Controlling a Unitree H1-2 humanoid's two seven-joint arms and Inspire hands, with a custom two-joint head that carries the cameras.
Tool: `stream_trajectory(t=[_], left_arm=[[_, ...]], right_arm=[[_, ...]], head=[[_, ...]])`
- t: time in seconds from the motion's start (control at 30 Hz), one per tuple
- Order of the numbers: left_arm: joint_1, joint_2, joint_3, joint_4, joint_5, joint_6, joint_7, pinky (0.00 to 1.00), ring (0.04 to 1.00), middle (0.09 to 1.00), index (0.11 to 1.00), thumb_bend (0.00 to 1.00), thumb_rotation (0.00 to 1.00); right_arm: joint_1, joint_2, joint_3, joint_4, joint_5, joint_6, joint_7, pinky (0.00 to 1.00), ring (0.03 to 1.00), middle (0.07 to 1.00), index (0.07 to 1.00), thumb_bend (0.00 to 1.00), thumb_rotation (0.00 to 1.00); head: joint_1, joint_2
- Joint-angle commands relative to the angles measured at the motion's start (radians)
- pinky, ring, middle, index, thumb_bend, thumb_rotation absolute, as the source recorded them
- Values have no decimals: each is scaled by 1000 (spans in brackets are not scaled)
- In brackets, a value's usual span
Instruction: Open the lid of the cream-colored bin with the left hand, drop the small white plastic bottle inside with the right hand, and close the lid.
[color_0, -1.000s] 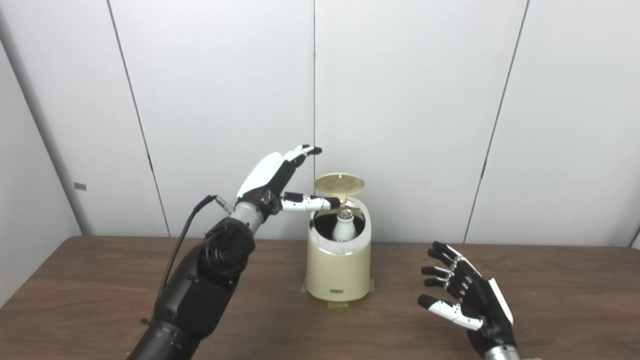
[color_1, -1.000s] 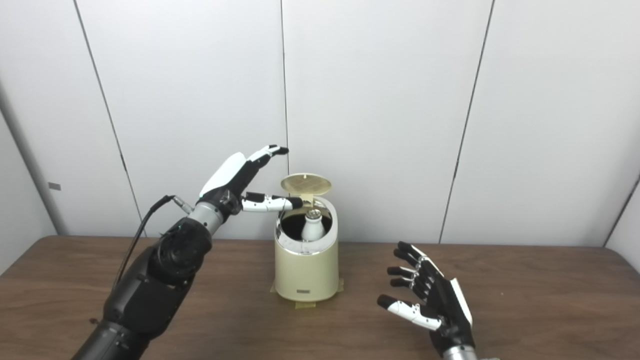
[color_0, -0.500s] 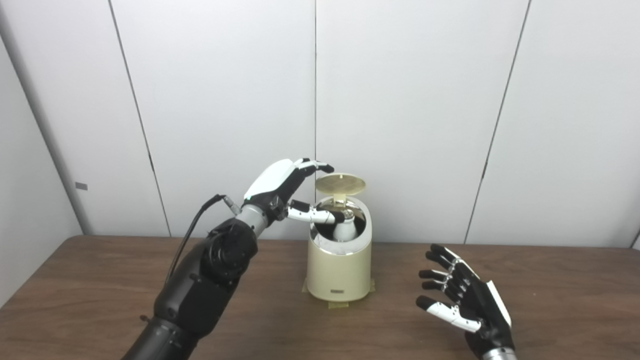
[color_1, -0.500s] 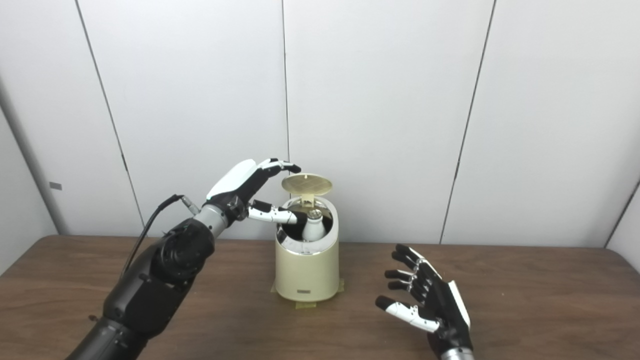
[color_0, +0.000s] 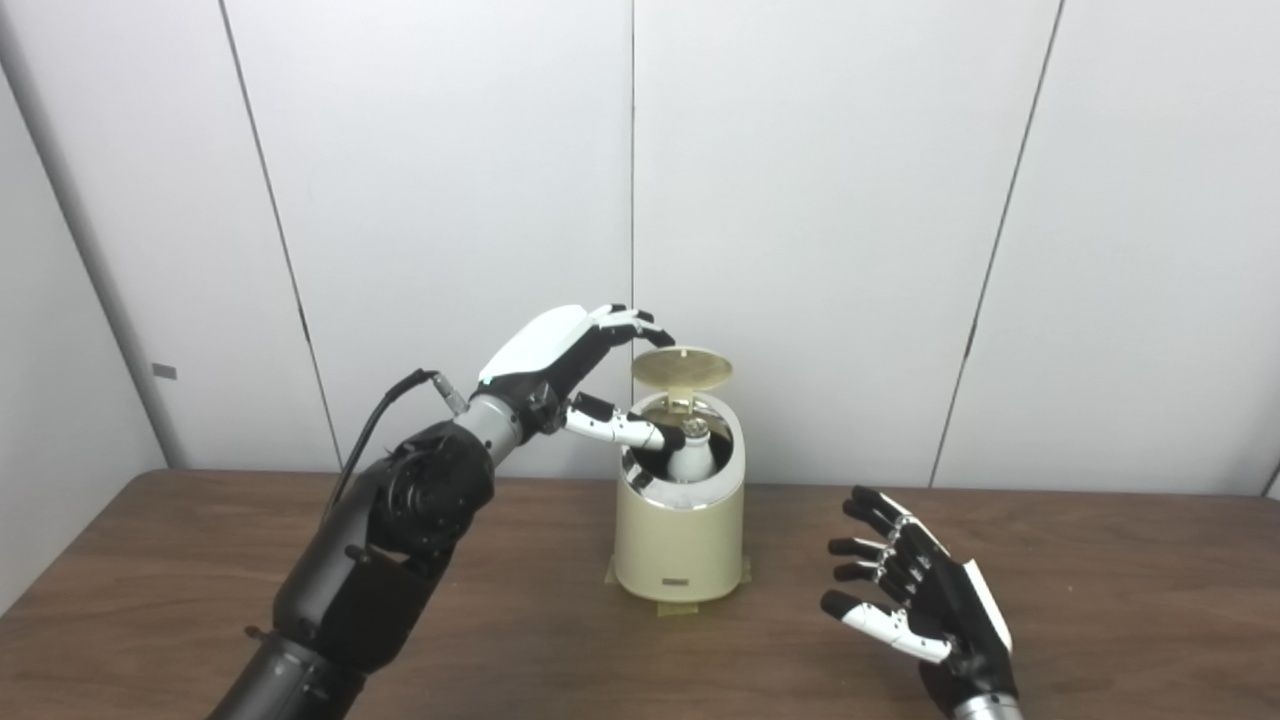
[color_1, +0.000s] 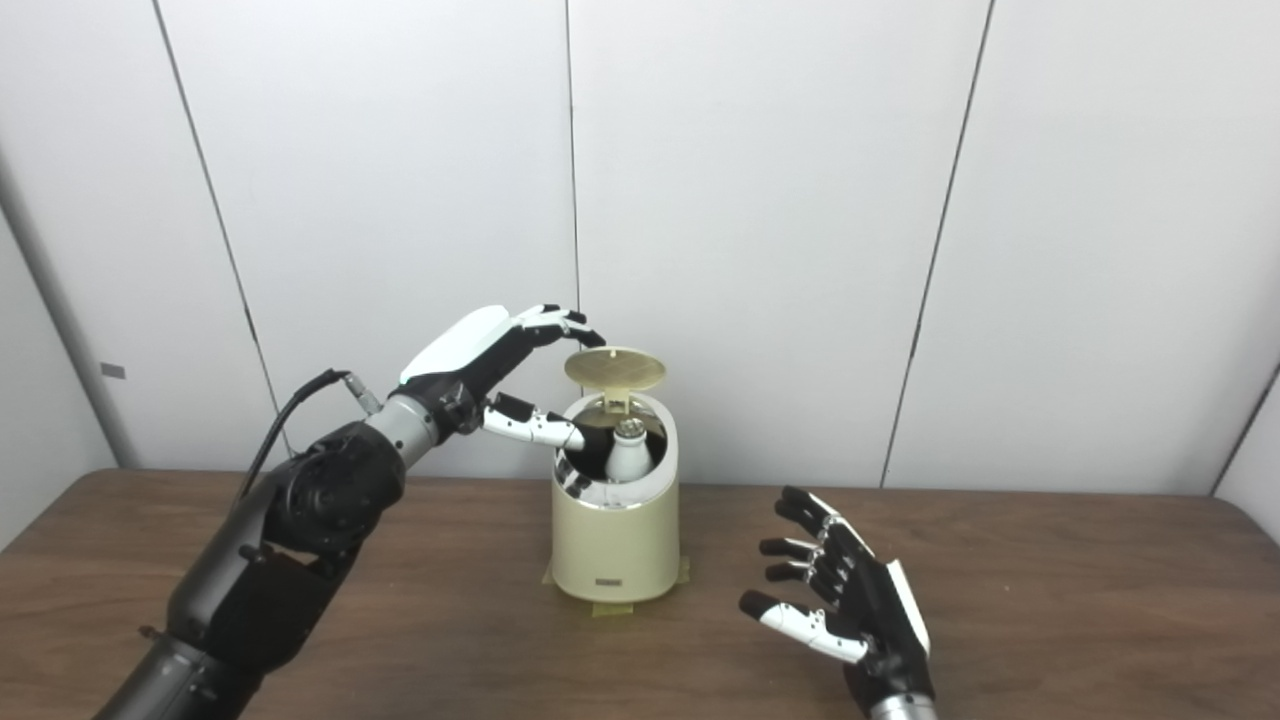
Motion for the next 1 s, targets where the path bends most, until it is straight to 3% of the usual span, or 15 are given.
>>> stream_trajectory(t=[0.0, 0.7, 0.97], left_arm=[[-39, 32, 10, -38, 4, -20, -3, 1000, 1000, 929, 827, 915, 438], [-1, 49, -25, -140, 26, -43, -88, 1000, 1000, 866, 830, 909, 447], [11, 46, -24, -117, 19, -42, -94, 1000, 1000, 888, 831, 915, 447]], right_arm=[[-35, 2, -2, -44, -2, -8, -11, 579, 671, 825, 818, 876, 252], [-41, 7, -2, -40, 3, -3, -13, 595, 680, 825, 821, 884, 243], [-37, 15, 2, -62, -3, 9, -19, 570, 670, 819, 818, 880, 242]], head=[[1, 0], [-4, 10], [-10, 14]])
